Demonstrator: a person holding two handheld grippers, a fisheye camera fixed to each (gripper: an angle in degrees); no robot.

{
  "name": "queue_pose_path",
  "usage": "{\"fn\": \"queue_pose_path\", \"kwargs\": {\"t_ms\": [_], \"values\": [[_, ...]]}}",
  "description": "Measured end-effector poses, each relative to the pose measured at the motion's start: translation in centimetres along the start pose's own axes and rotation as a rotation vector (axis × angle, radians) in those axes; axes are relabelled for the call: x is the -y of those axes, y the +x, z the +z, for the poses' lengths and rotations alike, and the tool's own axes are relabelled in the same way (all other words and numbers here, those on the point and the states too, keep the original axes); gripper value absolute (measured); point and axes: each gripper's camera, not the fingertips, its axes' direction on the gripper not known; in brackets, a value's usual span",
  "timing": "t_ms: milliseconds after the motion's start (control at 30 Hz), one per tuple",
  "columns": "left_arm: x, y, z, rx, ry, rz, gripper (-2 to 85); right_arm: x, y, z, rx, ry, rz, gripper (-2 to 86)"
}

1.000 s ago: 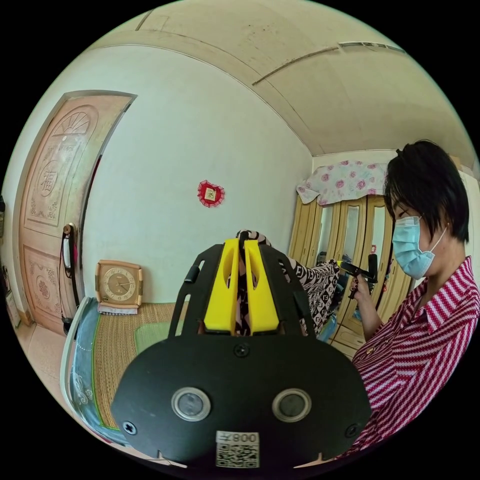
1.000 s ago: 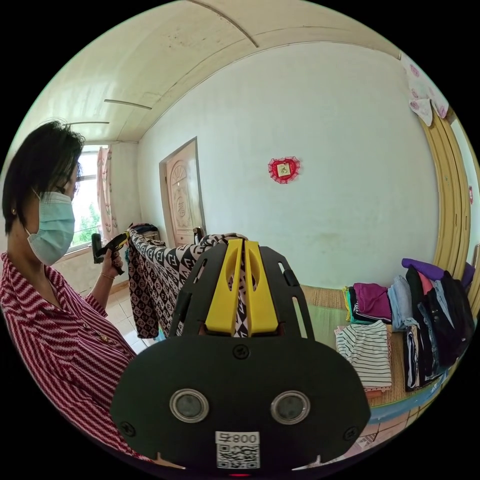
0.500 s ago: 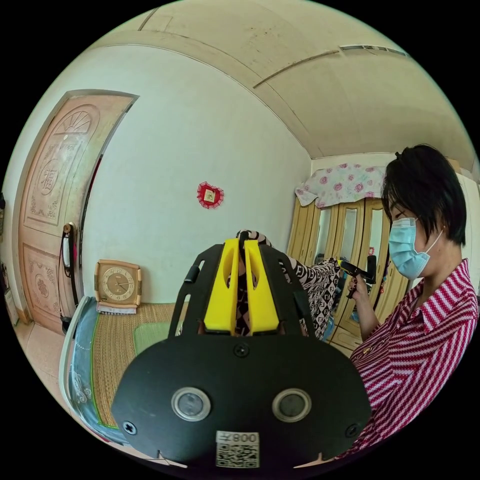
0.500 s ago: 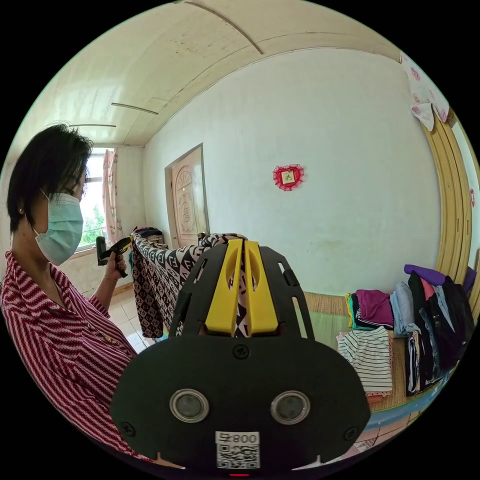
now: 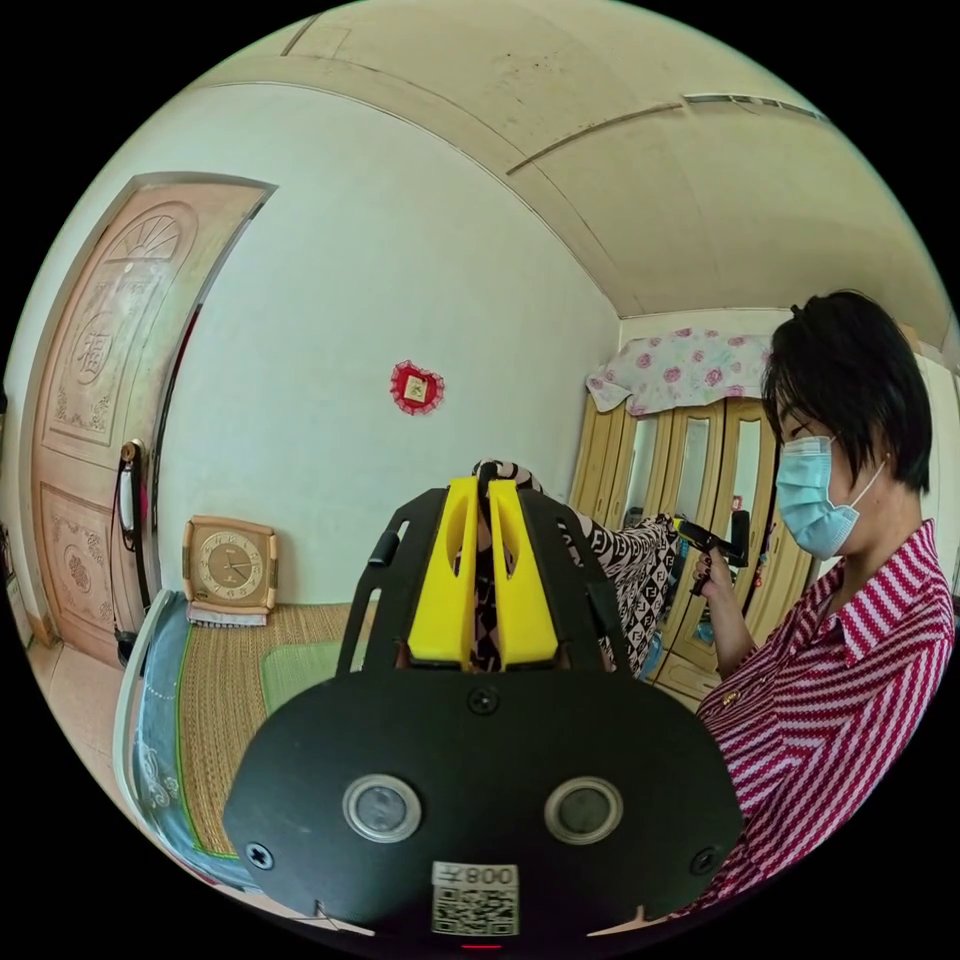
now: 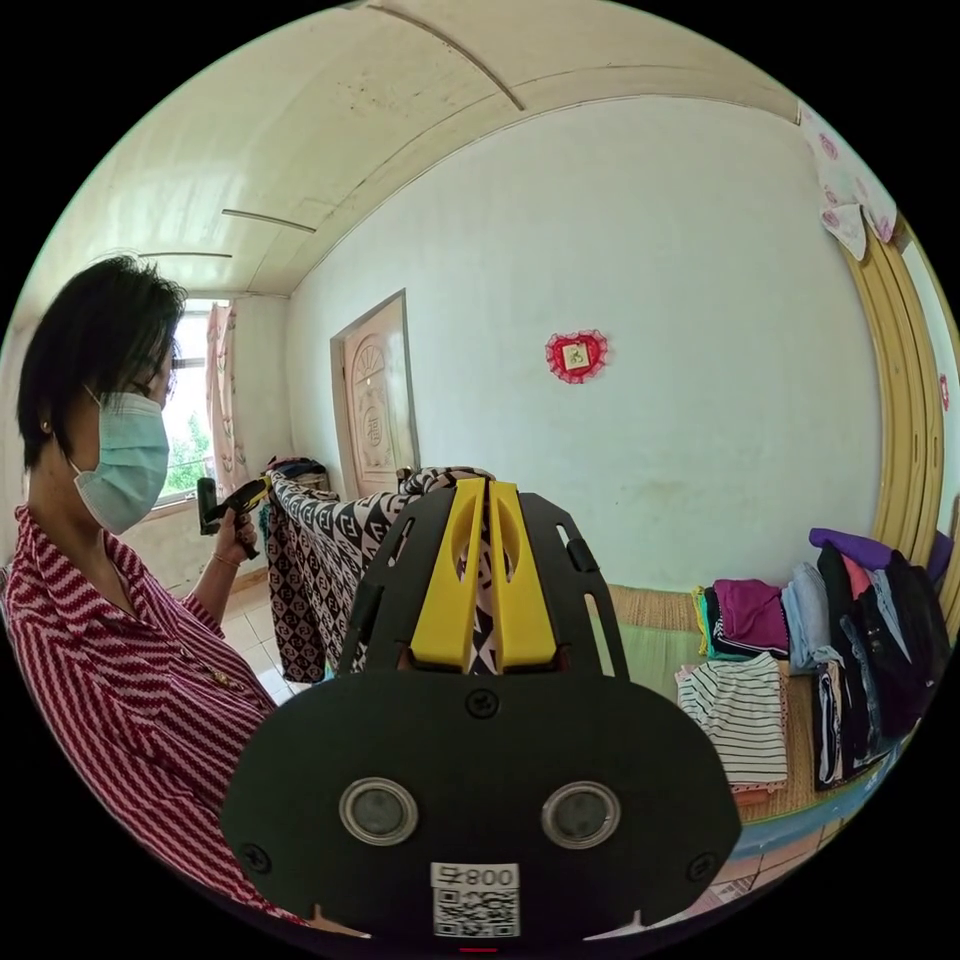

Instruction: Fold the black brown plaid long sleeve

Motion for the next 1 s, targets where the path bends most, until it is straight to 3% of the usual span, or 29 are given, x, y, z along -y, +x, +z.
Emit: {"fn": "queue_pose_path", "kwargs": {"t_ms": [1000], "values": [[16.1, 5.0, -1.9, 0.003, -0.006, -0.012, 1.7, -3.5, -3.9, -1.9, 0.024, 0.009, -0.006, 0.3]]}}
